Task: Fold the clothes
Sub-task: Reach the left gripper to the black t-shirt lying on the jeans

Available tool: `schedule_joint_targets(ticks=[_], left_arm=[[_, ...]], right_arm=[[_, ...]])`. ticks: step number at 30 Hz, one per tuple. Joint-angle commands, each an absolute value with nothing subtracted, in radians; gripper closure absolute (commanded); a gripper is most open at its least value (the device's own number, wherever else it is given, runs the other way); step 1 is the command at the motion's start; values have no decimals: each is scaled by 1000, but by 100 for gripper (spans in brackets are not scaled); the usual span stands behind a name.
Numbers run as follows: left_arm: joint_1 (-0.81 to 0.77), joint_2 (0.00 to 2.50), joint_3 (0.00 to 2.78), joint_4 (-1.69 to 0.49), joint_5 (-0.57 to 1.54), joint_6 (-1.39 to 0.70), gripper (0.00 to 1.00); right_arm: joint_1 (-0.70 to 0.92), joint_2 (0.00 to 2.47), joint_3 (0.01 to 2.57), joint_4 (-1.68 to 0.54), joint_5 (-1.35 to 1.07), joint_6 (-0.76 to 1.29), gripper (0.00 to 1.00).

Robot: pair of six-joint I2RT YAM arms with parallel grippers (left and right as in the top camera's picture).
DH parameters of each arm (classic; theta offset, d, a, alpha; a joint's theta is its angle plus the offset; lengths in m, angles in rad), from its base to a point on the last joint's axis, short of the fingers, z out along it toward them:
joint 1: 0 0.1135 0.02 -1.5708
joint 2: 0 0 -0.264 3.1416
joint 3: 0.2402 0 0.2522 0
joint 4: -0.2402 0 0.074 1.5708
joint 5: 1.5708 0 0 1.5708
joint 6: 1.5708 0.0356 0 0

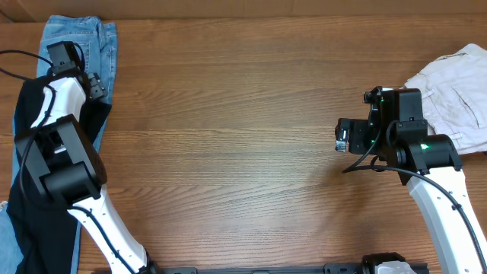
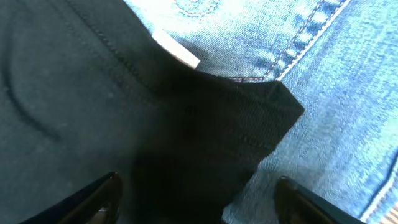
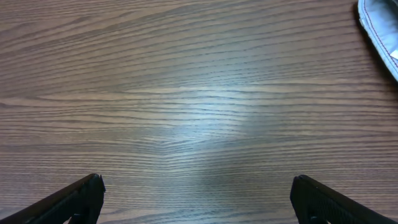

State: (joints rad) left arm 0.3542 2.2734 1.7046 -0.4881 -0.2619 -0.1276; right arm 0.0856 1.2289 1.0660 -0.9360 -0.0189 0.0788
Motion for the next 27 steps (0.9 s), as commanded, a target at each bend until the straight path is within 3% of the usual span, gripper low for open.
schedule_joint_targets(ticks=[1,7,17,19,21,22,27], left_arm=[[357,2289,1732,-468,-254,-120,22],[357,2292,1732,-418,-253,-120,29],[353,2350,1731,-402,-228,-119,30],[353,2350,1732,-390,-228,-119,41],[353,2349,1732,-381,-228,-119,68],[353,2348,1732,-379,-228,-120,76],[353,2341,1734,-373,-228,-120,84]], right_arm=[[83,1224,1094,-934,-20,86,0],[83,1224,1094,-942,-20,86,0],[83,1224,1094,-949,-20,86,0],[83,1224,1094,-949,-20,86,0],[83,1224,1094,-950,-20,86,0],[83,1224,1094,-950,-20,86,0],[83,1224,1094,-950,-20,86,0]])
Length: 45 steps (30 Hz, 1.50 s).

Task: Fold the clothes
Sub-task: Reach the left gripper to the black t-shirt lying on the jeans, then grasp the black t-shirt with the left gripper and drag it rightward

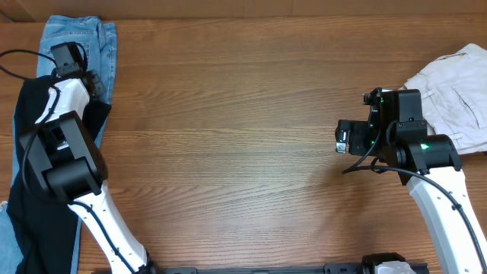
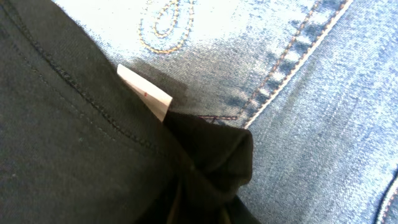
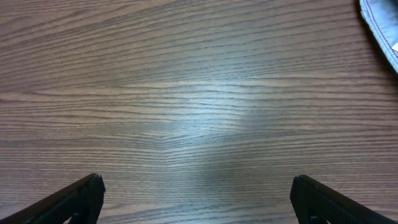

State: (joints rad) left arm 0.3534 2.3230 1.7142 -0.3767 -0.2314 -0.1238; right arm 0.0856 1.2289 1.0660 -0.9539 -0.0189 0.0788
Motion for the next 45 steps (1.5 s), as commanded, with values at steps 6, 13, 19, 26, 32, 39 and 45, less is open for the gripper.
schedule_joint_targets(ticks=[6,13,19,26,32,39,45], left_arm=[[342,2266,1753,-396,-226,-120,82],[312,2074,1753,-399,-59,-135,96],[220,1926,1753,-430,131,-138,96],[-96,1808,1753,-521,472,-134,96],[-373,1821,1753,-635,475,25,68],[-479,1816,1753,-738,120,83,41],[-394,1772,1753,-849,47,-33,40]], right_arm=[[83,1224,1094,-949,-20,86,0],[83,1224,1094,-949,-16,85,0],[83,1224,1094,-949,-16,81,0],[83,1224,1094,-949,-16,81,0],[83,1224,1094,-953,-16,82,0],[83,1224,1094,-962,-17,82,0],[83,1224,1094,-963,-17,82,0]])
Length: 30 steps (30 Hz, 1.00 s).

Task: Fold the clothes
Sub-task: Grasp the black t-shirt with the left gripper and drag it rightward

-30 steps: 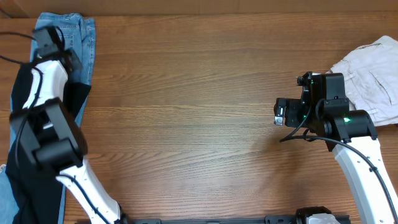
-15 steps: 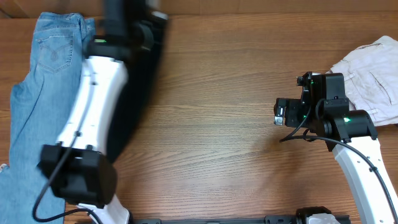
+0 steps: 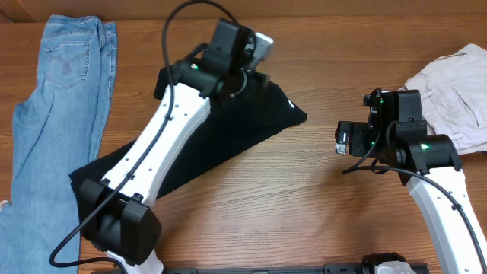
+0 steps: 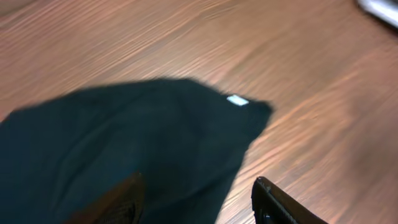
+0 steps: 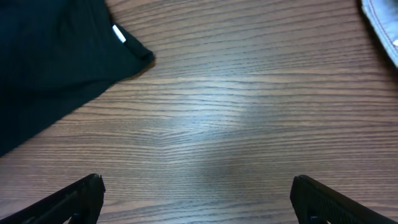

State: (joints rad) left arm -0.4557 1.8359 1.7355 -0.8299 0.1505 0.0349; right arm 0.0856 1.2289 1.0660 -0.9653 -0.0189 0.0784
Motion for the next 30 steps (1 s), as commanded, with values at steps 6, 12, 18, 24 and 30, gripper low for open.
schedule_joint_targets(ticks=[6,12,18,24,30], left_arm=[[-208,1810,1753,-836,-27,-158,32],[-46,1947,1753,-771,88,-194,32],[55,2127,1753,-663,173,-241,29],[63,2258,1753,-575,185,-244,29],[63,2334,1753,-511,212,-259,43]], right_arm=[[83,1224,1094,-965,-17,82,0],[83,1224,1094,-965,-20,82,0],[83,1224,1094,-965,-20,82,0],[83,1224,1094,-965,-20,82,0],[83,1224,1094,-973,-21,83,0]])
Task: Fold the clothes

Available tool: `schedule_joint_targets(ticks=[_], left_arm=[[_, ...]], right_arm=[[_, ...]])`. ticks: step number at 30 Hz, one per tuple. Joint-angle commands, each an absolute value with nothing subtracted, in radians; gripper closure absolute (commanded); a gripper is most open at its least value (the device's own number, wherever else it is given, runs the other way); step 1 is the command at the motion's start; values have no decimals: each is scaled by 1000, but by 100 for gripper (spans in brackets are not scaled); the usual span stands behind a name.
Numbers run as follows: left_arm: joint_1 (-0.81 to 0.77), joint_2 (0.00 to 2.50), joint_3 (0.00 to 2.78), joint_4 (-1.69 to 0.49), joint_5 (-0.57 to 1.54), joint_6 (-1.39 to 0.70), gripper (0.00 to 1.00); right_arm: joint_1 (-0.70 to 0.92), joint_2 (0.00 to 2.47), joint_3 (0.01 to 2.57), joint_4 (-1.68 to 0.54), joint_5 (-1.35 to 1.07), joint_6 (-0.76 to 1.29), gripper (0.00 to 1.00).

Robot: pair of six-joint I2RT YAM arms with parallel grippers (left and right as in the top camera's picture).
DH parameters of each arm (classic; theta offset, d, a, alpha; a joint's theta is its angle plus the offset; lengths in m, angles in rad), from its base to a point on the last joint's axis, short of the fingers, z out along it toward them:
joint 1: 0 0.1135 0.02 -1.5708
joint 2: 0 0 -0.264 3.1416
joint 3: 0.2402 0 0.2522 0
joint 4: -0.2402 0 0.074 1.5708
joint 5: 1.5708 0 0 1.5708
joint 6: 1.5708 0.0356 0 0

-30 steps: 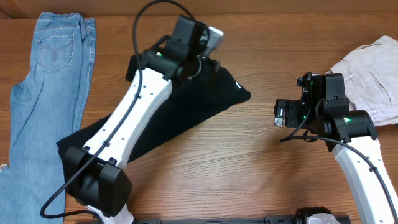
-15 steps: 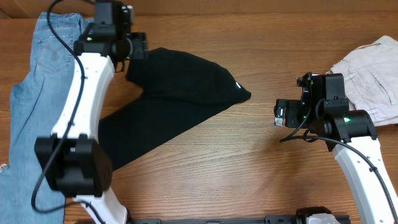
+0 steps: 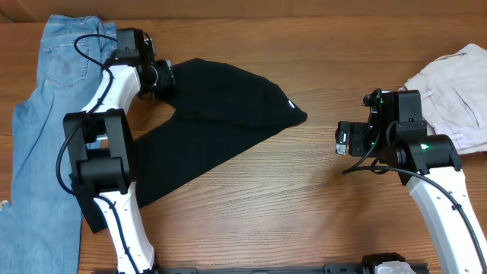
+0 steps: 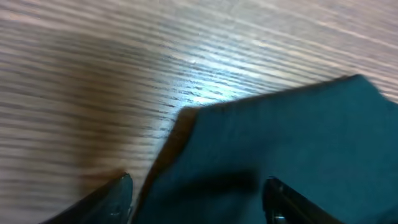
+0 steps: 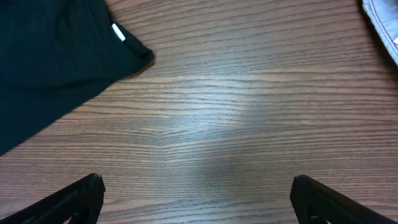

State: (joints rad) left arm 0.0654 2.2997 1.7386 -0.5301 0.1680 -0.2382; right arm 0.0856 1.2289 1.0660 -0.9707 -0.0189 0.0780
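Observation:
A black garment (image 3: 221, 114) lies spread slantwise over the middle-left of the wooden table, its white label (image 3: 290, 104) at the right corner. My left gripper (image 3: 163, 78) is at the garment's upper left edge. In the left wrist view it (image 4: 199, 196) stands open, and the black cloth (image 4: 286, 143) lies under and between its fingers beside bare wood. My right gripper (image 3: 338, 138) hovers open over bare table to the right of the garment. In the right wrist view the black garment's corner (image 5: 50, 56) shows at top left, far from that gripper (image 5: 199, 199).
Blue jeans (image 3: 46, 114) lie lengthwise along the left edge, partly under the black garment's lower end. A crumpled pile of white clothes (image 3: 456, 91) sits at the right edge behind the right arm, and its hem (image 5: 382, 31) shows in the right wrist view.
My left gripper has moved from above the garment's upper right part to its upper left edge near the jeans, still open. The garment and the right arm have not moved.
The black garment first lay on the jeans at the far left, my left gripper open over its corner. Then the gripper was shut on that corner. Later the garment lay spread across the table's middle with the gripper open above it. Now the gripper is at its left edge.

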Motion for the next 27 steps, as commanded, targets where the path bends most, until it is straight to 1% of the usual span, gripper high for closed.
schedule_joint_targets(ticks=[1,3,4,5,10,14,16,20,21,24,26,27], left_arm=[[63,2338,1753,-511,215,-259,51],[62,2342,1753,-503,228,-259,86],[62,2342,1753,-495,247,-260,92],[62,2340,1756,-486,276,-259,96],[62,2336,1850,-456,514,-281,96],[35,2336,1993,-388,732,-385,96],[-3,2336,2093,-363,806,-424,96],[-113,2335,2316,-421,926,-397,96],[-133,2335,2351,-447,942,-381,96],[-198,2333,2463,-619,924,-272,96],[-236,2332,2514,-770,821,-180,96],[-255,2332,2535,-858,732,-131,96]], right_arm=[[83,1224,1094,-974,-21,83,0],[83,1224,1094,-975,-21,83,0],[83,1224,1094,-975,-20,83,0],[83,1224,1094,-974,-20,83,0],[83,1224,1094,-968,-20,83,0],[83,1224,1094,-958,-20,83,0],[83,1224,1094,-950,-20,83,0],[83,1224,1094,-944,-20,83,0],[83,1224,1094,-944,-20,83,0],[83,1224,1094,-933,-20,83,0],[83,1224,1094,-920,-20,83,0],[83,1224,1094,-912,-20,83,0]])
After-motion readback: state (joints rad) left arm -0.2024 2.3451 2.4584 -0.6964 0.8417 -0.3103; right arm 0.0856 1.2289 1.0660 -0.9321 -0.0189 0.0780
